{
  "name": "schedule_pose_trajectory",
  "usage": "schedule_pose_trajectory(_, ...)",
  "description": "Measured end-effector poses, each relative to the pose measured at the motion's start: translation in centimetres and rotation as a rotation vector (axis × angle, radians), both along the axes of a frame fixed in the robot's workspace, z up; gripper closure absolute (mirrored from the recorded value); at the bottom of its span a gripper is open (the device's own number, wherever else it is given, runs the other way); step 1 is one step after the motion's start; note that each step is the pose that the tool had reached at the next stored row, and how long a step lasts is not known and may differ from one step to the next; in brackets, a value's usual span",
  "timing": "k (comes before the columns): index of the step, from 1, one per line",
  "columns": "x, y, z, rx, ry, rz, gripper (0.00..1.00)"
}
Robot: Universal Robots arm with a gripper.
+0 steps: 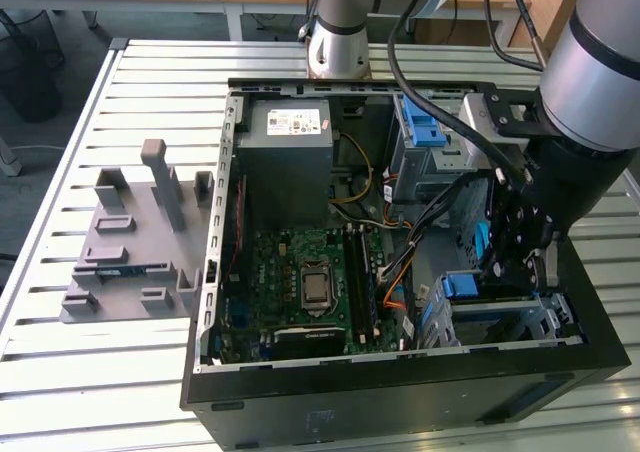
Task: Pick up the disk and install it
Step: 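Insert the second disk wire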
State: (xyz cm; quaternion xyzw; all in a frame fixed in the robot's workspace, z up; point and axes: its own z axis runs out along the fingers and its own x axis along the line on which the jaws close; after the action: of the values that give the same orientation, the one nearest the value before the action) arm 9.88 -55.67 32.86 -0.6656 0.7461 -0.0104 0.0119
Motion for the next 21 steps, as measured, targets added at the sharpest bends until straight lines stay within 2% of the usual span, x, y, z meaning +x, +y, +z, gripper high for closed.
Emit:
schedule_pose_trajectory(2, 0.00, 0.00, 0.18, -0.0002, 0.0001, 0.000, 0.83)
schedule_pose_trajectory(3, 0.00, 0.00, 0.30, -0.0007, 0.0001, 0.000, 0.76)
schedule_pose_trajectory(14, 0.00, 0.00, 1.59, -0.0005, 0.0004, 0.000, 0.76)
schedule_pose_trajectory(17, 0.06, 0.00, 1.59, -0.0004, 0.0006, 0.000, 0.78)
schedule_pose_trajectory(19, 0.29, 0.00, 1.43, -0.0004, 0.0011, 0.000, 0.89)
schedule_pose_trajectory(21, 0.47, 0.00, 1.07, -0.0007, 0.0012, 0.000, 0.89)
